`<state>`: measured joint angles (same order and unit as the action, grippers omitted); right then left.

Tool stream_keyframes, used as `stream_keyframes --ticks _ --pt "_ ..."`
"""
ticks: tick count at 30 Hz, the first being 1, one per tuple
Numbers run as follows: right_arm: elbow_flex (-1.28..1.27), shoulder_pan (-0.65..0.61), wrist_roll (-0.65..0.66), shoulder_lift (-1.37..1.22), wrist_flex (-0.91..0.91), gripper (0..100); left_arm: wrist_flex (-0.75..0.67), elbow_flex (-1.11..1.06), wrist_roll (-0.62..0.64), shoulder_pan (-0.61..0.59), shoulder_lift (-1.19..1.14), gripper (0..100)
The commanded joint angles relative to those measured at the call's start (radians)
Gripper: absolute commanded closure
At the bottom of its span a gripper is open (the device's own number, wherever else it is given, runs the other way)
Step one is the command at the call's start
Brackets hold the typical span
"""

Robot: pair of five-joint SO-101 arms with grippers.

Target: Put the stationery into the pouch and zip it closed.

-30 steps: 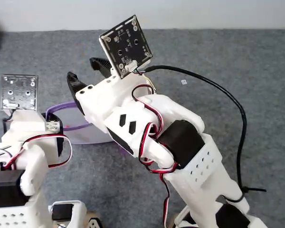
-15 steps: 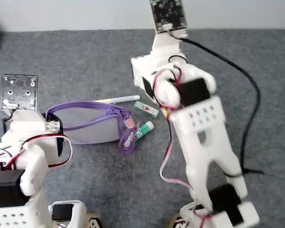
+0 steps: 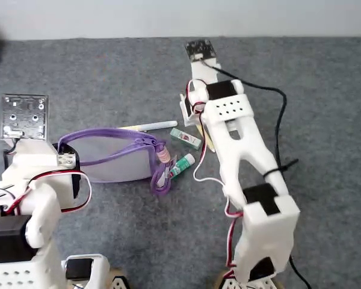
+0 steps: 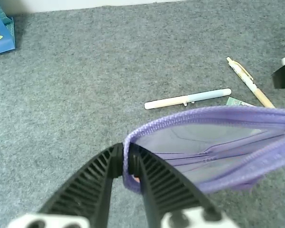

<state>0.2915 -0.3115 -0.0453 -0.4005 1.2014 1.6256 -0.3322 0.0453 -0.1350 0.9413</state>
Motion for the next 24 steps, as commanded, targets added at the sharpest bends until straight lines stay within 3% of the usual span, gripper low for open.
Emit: stream_keyframes --ticks 1,12,15,20,24 --pt "0.011 0.015 0.018 -0.064 -0.082 77.9 -0.002 -0.03 0.008 0.005 -0.009 99" --pt "0.063 0.042 0.074 -0.291 -0.22 77.9 0.0 -0.03 0.008 0.005 -0.009 99" --pt "0.144 0.053 0.071 -0.355 -0.14 82.4 0.0 -0.03 0.008 0.005 -0.009 99" --pt "0.321 0.056 0.066 -0.424 0.091 99.6 0.002 -0.03 0.008 0.003 -0.009 99" --pt "0.405 0.07 0.066 -0.424 0.254 99.2 0.005 -0.03 0.008 0.003 -0.009 99"
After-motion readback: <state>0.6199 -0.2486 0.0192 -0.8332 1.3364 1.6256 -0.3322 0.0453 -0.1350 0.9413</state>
